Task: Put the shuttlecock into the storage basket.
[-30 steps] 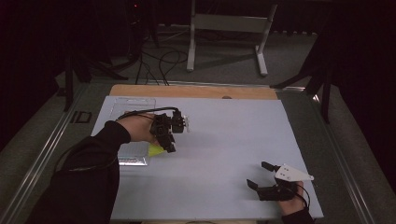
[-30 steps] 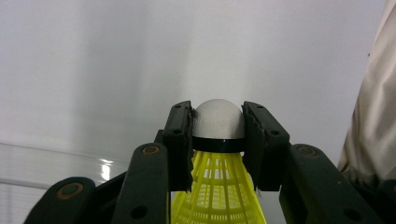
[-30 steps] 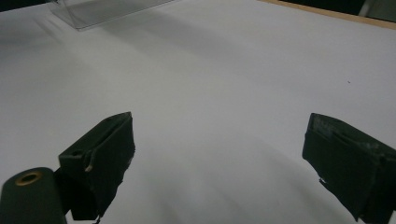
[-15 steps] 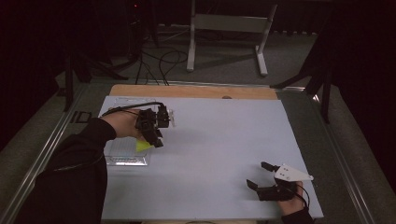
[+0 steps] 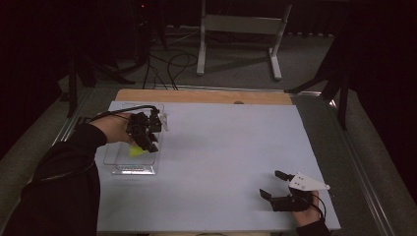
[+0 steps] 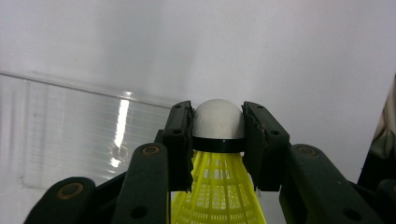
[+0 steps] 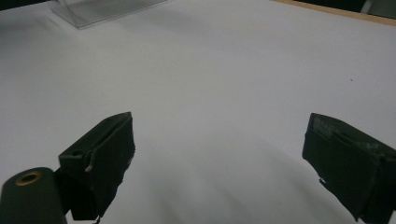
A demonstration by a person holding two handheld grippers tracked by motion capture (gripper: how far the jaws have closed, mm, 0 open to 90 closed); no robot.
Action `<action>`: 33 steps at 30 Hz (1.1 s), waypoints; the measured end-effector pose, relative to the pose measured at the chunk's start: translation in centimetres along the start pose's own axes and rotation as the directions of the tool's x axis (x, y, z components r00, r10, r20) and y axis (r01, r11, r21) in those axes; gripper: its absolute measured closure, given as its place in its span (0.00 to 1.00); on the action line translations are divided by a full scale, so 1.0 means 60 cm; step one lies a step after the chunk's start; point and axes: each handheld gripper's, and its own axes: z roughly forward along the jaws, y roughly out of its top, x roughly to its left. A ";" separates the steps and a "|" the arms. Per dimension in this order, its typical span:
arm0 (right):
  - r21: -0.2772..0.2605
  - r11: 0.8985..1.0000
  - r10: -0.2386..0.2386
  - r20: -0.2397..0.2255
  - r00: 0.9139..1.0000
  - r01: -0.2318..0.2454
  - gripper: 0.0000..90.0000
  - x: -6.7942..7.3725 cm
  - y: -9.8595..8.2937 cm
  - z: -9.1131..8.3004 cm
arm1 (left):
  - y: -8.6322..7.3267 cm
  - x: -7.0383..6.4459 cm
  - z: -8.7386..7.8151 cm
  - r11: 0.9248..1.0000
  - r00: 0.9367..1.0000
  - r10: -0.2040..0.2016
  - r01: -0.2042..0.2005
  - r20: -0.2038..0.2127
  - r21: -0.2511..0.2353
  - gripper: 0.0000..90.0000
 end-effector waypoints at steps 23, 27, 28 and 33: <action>0.004 1.000 -0.001 -0.002 1.000 0.001 0.10 -0.001 -0.001 0.003 | -0.043 0.023 0.034 1.000 1.000 -0.004 0.004 -0.009 -0.005 0.73; 0.006 1.000 0.000 -0.002 1.000 0.000 0.10 -0.001 -0.001 0.003 | -0.042 0.027 0.046 1.000 1.000 0.005 -0.005 -0.006 -0.004 0.73; 0.007 1.000 -0.001 -0.002 1.000 0.001 0.10 -0.001 -0.001 0.003 | -0.042 0.028 0.050 1.000 1.000 0.009 -0.009 -0.008 0.002 0.73; 0.005 1.000 0.000 -0.003 1.000 0.000 0.10 -0.002 -0.001 0.002 | -0.041 0.030 0.062 1.000 1.000 0.003 -0.003 -0.006 -0.010 0.73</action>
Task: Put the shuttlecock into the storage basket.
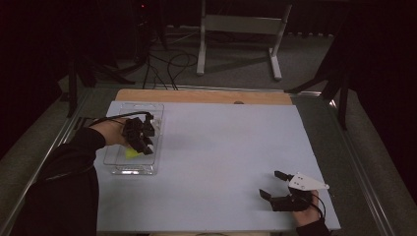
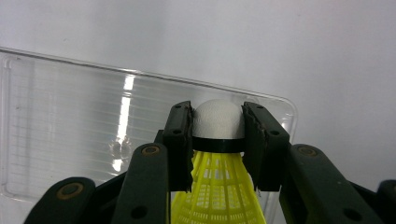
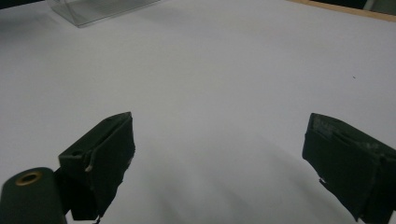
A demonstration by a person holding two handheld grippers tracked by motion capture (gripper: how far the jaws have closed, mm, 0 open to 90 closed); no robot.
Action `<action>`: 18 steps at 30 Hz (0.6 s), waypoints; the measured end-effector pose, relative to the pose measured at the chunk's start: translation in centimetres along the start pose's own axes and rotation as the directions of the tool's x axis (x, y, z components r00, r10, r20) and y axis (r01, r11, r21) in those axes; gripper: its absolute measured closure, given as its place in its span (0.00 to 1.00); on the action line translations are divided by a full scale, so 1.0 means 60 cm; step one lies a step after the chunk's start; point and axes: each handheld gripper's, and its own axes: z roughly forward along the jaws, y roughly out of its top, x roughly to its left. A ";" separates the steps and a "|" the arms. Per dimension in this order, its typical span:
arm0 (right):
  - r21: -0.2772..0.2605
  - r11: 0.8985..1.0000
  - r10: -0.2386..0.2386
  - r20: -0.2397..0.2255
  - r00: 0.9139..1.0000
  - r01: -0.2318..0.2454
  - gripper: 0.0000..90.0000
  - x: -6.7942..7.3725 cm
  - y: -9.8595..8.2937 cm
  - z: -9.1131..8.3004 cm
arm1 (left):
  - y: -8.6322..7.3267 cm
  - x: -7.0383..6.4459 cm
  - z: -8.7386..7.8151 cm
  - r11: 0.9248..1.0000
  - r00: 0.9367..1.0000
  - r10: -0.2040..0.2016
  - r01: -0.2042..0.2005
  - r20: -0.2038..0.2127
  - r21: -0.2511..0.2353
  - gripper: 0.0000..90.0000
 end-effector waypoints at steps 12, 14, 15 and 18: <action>0.001 1.000 0.000 -0.002 1.000 0.000 0.10 0.000 0.000 0.000 | 0.001 0.007 0.022 1.000 1.000 -0.015 0.015 -0.015 0.024 0.73; 0.002 1.000 0.000 -0.002 1.000 0.000 0.10 0.000 0.000 0.000 | 0.001 0.007 0.024 1.000 1.000 -0.027 0.027 -0.002 0.014 0.73; 0.002 1.000 0.000 -0.001 1.000 0.000 0.10 -0.001 0.000 0.000 | 0.001 0.007 0.025 0.999 1.000 -0.028 0.028 -0.006 0.020 0.73; 0.002 1.000 -0.001 -0.003 1.000 0.001 0.10 0.000 0.000 0.000 | 0.002 0.007 0.028 0.999 1.000 -0.023 0.023 0.001 0.026 0.73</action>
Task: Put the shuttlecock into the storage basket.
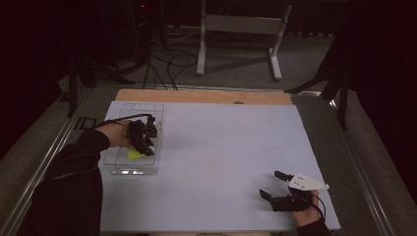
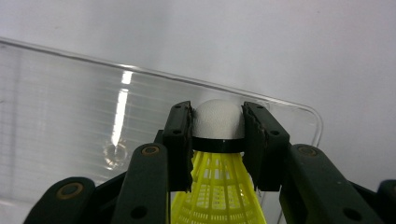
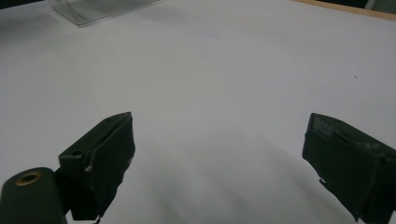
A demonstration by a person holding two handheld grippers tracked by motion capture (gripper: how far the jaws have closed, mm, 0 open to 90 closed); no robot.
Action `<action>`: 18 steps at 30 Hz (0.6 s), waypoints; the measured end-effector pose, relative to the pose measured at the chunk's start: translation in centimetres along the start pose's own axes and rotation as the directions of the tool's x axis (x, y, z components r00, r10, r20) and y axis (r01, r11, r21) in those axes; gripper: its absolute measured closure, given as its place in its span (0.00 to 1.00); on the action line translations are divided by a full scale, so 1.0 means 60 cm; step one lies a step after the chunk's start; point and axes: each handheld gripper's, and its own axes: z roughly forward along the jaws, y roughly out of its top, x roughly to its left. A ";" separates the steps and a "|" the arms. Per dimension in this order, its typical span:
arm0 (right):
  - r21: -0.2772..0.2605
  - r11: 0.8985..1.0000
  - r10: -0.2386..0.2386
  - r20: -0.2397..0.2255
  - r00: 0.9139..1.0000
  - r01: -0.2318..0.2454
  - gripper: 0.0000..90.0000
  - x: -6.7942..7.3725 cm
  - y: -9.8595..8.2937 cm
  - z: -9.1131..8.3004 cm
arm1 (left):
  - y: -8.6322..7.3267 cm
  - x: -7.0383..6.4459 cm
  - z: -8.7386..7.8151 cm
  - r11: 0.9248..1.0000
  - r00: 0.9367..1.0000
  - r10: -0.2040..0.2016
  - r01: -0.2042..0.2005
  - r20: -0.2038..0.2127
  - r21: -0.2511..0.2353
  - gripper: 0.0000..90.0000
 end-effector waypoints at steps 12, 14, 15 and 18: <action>-0.002 1.000 0.000 -0.001 1.000 0.000 0.10 0.000 0.000 -0.001 | -0.001 0.000 0.012 1.000 1.000 0.006 -0.006 0.011 -0.008 0.72; -0.001 1.000 -0.001 0.000 1.000 0.001 0.10 0.000 0.000 -0.001 | -0.002 -0.001 0.013 1.000 1.000 0.004 -0.004 0.015 -0.009 0.72; -0.002 1.000 0.000 -0.002 1.000 0.000 0.10 0.000 0.000 0.000 | -0.002 -0.001 0.014 1.000 1.000 0.008 -0.008 0.011 -0.013 0.72; -0.001 1.000 0.001 -0.002 1.000 -0.001 0.10 0.000 0.000 0.000 | -0.003 0.001 0.014 1.000 1.000 -0.010 0.010 0.021 -0.010 0.72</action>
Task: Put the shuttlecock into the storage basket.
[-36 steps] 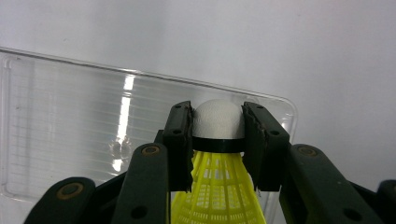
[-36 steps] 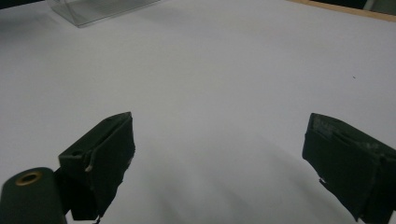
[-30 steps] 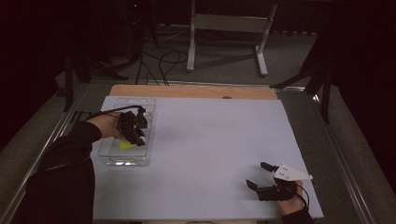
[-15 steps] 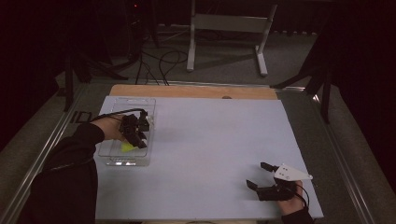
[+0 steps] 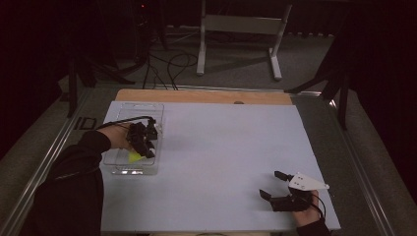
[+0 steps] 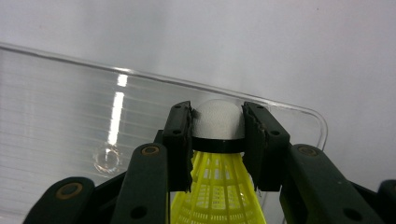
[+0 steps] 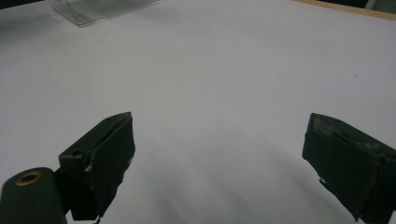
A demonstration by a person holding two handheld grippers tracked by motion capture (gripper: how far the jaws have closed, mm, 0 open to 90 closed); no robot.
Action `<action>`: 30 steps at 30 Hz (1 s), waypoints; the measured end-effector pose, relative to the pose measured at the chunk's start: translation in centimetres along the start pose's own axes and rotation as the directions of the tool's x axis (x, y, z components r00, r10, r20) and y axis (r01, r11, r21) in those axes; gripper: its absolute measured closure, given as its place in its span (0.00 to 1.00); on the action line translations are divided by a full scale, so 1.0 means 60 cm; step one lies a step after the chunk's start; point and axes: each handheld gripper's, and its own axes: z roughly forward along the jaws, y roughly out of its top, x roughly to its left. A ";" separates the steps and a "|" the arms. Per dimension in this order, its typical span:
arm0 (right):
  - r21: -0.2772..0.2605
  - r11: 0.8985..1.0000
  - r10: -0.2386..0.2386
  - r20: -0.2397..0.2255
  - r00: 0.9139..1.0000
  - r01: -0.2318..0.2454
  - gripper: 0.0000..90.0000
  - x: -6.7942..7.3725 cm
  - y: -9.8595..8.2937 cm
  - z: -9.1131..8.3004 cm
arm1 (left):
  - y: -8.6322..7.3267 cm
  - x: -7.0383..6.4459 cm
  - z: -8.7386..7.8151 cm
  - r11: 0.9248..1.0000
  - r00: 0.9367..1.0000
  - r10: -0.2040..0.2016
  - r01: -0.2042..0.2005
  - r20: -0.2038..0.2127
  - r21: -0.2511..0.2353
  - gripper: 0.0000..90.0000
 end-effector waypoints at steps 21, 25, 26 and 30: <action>0.000 1.000 0.002 0.000 1.000 -0.002 0.10 -0.001 0.000 0.000 | 0.003 0.011 -0.024 0.989 0.990 -0.136 0.138 0.046 -0.053 0.00; -0.001 1.000 0.003 0.001 1.000 -0.003 0.10 0.000 0.000 0.000 | 0.010 0.005 -0.026 0.987 0.991 -0.121 0.126 0.059 -0.096 0.00; -0.001 1.000 0.003 0.001 1.000 -0.003 0.10 0.000 0.000 0.000 | 0.012 0.003 -0.026 0.987 0.990 -0.118 0.126 0.076 -0.098 0.00; -0.001 1.000 0.004 0.000 1.000 -0.004 0.10 0.000 0.000 -0.001 | 0.021 -0.004 -0.028 0.985 0.993 -0.100 0.108 0.068 -0.136 0.00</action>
